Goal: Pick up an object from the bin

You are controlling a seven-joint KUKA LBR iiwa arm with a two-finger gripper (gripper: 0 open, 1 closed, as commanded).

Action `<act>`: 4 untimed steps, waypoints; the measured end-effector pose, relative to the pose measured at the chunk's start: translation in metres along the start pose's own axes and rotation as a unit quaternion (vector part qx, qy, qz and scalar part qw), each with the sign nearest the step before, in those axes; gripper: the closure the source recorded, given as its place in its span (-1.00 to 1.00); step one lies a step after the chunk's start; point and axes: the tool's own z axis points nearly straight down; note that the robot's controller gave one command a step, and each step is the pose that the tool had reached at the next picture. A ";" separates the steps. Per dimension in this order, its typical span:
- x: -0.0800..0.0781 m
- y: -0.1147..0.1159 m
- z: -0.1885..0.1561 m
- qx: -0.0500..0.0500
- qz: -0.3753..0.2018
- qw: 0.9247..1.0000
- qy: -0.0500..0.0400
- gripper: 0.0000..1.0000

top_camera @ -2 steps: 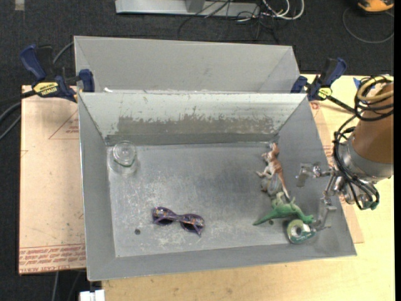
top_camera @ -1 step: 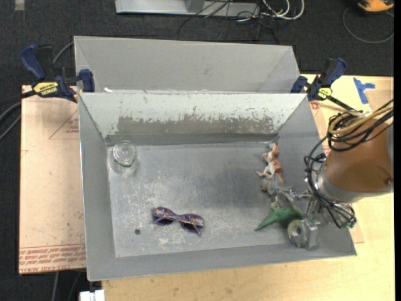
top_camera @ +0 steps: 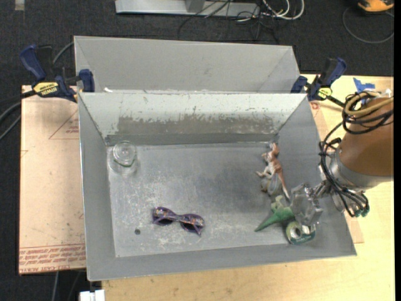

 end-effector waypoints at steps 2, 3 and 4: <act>0.000 0.000 0.000 0.000 0.000 1.000 0.000 -1.00; 0.002 0.000 0.076 0.000 0.161 0.987 -0.002 -1.00; -0.014 -0.004 0.077 -0.002 0.131 0.991 0.000 -1.00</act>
Offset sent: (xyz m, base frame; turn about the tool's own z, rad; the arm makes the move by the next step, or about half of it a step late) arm 0.0000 0.0000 0.0000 0.0000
